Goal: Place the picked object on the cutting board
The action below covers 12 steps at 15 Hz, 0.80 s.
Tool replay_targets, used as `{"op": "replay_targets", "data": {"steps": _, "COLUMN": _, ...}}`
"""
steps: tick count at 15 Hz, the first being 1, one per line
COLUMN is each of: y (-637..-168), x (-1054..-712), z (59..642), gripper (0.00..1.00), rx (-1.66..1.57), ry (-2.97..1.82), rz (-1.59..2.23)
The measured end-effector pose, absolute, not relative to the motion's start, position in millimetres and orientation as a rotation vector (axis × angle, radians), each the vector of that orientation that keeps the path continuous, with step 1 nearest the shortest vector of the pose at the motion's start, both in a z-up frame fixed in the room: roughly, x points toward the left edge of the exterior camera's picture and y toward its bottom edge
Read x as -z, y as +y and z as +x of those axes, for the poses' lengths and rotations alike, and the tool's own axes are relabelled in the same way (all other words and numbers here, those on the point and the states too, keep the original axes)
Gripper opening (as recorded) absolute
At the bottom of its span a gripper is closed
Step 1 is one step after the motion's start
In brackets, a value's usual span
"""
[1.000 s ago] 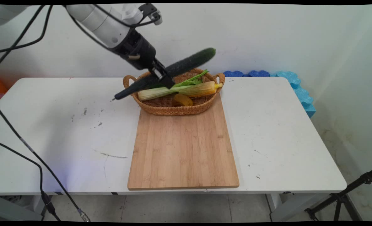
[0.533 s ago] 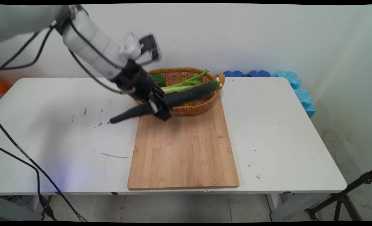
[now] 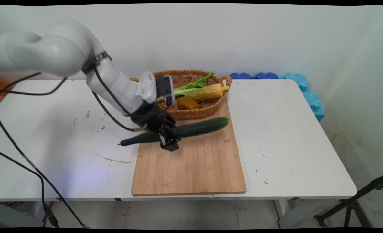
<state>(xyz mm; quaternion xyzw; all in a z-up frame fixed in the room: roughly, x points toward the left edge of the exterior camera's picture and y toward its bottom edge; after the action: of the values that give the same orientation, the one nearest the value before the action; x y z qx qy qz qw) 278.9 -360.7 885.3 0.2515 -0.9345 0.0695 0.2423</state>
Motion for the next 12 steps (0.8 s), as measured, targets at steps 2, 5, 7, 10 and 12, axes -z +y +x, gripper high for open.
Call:
{"op": "replay_targets", "data": {"steps": 2, "y": -364, "x": -867, "z": 272, "gripper": 0.0, "rx": -0.189, "ry": -2.568, "rz": 0.66}}
{"op": "replay_targets", "data": {"steps": 5, "y": -369, "x": -848, "z": 265, "gripper": 0.0, "rx": -0.186, "ry": -2.579, "rz": 0.631}}
{"op": "replay_targets", "data": {"steps": 7, "y": -371, "x": -839, "z": 261, "gripper": 0.0, "rx": -0.184, "ry": -2.583, "rz": 0.619}}
{"op": "replay_targets", "data": {"steps": 10, "y": -374, "x": -827, "z": 256, "gripper": 0.0, "rx": -0.181, "ry": -2.59, "rz": 0.6}}
{"op": "replay_targets", "data": {"steps": 12, "y": -376, "x": -821, "z": 254, "gripper": 1.0, "rx": -0.18, "ry": -2.594, "rz": 0.588}}
